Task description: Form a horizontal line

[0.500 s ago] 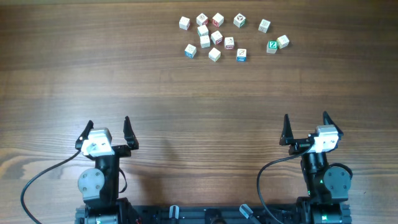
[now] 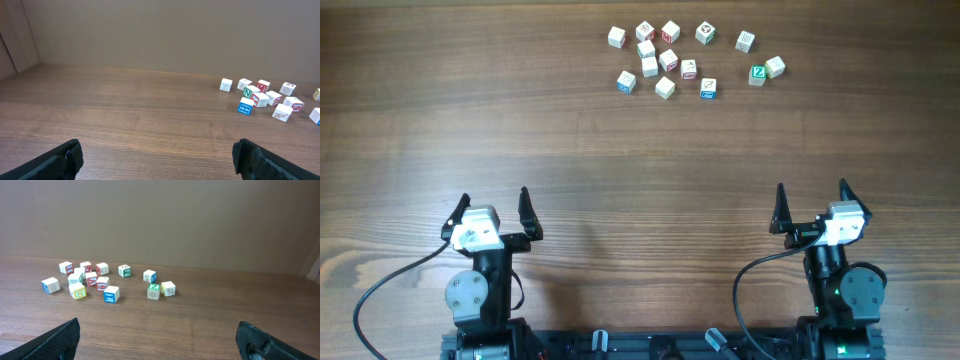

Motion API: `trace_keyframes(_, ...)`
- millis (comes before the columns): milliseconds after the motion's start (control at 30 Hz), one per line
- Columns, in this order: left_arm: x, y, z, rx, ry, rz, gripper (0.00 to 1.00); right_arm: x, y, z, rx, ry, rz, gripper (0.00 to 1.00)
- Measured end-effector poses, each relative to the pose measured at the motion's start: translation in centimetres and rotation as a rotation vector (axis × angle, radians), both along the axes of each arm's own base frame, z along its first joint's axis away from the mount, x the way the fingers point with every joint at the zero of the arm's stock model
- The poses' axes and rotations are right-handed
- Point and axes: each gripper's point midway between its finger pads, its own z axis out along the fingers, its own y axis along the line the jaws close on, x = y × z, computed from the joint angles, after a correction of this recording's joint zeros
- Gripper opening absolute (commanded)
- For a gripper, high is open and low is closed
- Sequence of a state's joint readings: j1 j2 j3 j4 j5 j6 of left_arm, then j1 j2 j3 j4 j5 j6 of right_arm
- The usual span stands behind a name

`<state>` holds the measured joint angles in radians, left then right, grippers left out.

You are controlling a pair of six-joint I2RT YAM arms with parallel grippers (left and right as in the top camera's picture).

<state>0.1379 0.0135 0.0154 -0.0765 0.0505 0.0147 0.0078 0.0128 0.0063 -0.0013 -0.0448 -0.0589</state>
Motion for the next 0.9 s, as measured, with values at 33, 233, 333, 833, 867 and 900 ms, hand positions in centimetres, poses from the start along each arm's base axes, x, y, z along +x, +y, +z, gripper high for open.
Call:
trace_keyframes(33,0.0,0.0,0.0,0.000,0.000,0.000,1.00,0.0,0.0,0.0,0.000,0.000,0.000,1.00)
trace_keyframes(233,0.0,0.0,0.0,0.000,0.000,0.000,1.00,0.0,0.0,0.0,0.000,0.000,0.000,1.00)
trace_keyframes(333,0.0,0.0,0.0,-0.001,0.000,0.000,1.00,0.0,0.0,0.0,0.000,0.000,0.000,0.99)
trace_keyframes(833,0.0,-0.5,0.1,-0.063,-0.008,-0.024,1.00,0.0,0.0,0.0,0.000,0.000,0.000,1.00)
trace_keyframes(867,0.1,-0.9,0.1,-0.069,-0.009,-0.047,1.00,0.0,0.0,0.0,0.000,0.000,0.000,1.00)
trace_keyframes(900,0.1,-1.2,0.1,-0.075,-0.009,-0.066,1.00,0.0,0.0,0.0,0.000,0.000,0.000,1.00)
